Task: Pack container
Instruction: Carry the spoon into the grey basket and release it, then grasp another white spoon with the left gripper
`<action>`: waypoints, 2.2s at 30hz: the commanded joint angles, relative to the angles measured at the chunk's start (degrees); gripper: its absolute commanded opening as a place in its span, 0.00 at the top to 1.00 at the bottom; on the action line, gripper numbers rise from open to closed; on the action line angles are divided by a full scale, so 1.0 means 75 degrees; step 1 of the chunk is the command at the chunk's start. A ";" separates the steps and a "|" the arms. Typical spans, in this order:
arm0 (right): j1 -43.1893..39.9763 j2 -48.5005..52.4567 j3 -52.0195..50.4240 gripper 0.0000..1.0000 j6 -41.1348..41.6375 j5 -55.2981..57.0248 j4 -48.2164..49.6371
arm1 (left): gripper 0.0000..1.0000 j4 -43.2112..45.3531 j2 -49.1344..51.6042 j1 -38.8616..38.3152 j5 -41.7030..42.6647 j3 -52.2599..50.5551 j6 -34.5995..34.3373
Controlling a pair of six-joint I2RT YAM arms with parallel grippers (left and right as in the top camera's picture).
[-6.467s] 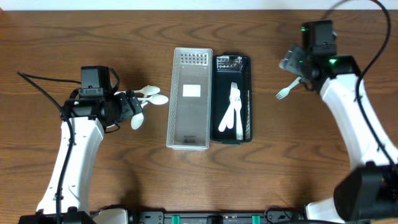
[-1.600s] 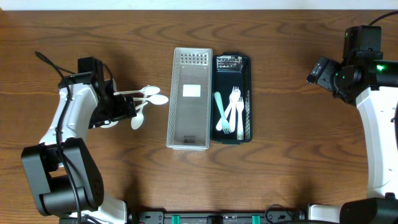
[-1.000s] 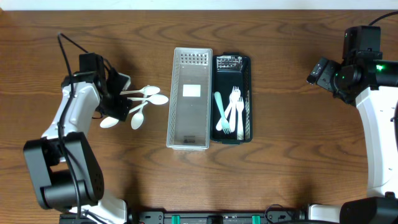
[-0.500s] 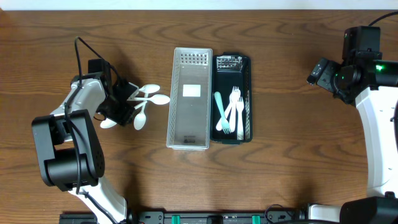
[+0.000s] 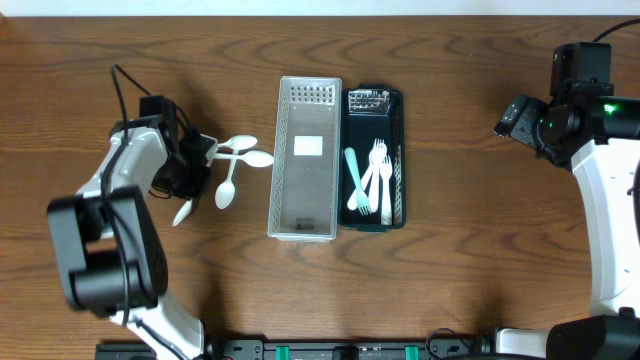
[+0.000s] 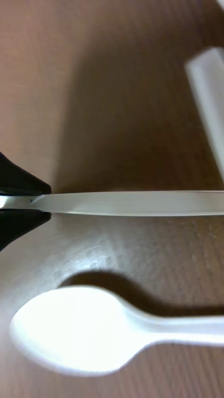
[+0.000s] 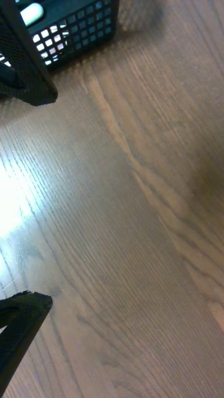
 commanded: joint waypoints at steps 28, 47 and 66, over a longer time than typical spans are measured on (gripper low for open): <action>-0.0085 0.0041 -0.0055 0.01 -0.0111 0.0023 -0.0210 | 0.72 0.1469 -0.1285 -0.4366 0.1886 0.0335 -0.6522; -0.0085 0.0041 -0.0055 0.01 -0.0224 0.0026 -0.0277 | 0.31 -0.1253 -0.2465 -0.1743 -0.0248 0.0912 -0.4226; -0.0085 0.0041 -0.0055 0.01 -0.0224 0.0026 -0.0536 | 0.34 0.0128 0.0889 -0.1396 -0.0472 0.0912 -0.3354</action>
